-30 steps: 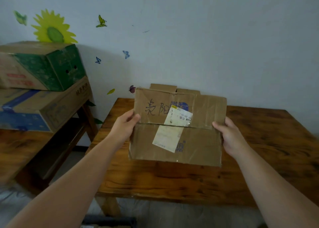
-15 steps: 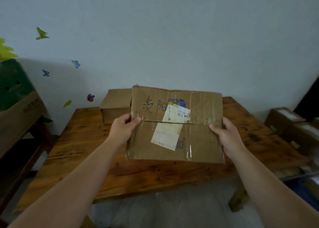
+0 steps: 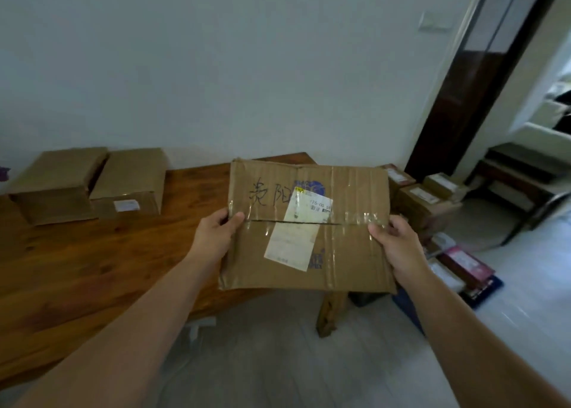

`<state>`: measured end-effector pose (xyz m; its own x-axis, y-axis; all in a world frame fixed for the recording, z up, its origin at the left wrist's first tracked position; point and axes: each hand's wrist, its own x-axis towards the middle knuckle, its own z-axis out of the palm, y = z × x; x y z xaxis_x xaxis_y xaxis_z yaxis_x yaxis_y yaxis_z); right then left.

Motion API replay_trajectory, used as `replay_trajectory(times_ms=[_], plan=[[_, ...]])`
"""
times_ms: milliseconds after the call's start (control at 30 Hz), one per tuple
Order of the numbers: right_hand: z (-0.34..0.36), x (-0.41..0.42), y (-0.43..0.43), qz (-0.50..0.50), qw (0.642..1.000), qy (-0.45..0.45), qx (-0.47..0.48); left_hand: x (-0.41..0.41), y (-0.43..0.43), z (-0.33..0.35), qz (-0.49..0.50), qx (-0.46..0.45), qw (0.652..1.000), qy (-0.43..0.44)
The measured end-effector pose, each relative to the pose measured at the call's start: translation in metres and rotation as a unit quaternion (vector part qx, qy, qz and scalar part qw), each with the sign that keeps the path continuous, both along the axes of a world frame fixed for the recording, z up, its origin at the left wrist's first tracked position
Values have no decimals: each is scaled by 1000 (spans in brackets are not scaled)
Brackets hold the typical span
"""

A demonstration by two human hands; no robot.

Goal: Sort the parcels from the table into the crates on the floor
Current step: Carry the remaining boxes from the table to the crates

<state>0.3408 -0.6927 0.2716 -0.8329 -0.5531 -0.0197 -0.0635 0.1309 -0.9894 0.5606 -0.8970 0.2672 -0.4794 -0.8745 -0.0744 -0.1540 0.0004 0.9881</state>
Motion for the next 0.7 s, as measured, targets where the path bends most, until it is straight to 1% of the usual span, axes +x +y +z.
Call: replay_trajectory(times_ms=[133, 233, 400, 500, 567, 700], plan=[[-9, -46, 23, -46, 999, 1, 6, -63, 8, -6, -20, -8, 1000, -1], [-19, -83, 30, -79, 997, 10, 10, -112, 7, -13, -48, 9, 999, 9], [-21, -160, 19, -118, 992, 31, 18, -201, -14, -13, -87, 24, 995, 33], [-14, -215, 13, -144, 988, 30, 37, -265, -27, -7, -107, 17, 994, 29], [-7, -250, 9, -160, 986, 35, 34, -304, -35, 0, -126, 12, 991, 37], [-2, -305, -1, -184, 983, 28, 14, -369, -50, 4, -129, 6, 991, 25]])
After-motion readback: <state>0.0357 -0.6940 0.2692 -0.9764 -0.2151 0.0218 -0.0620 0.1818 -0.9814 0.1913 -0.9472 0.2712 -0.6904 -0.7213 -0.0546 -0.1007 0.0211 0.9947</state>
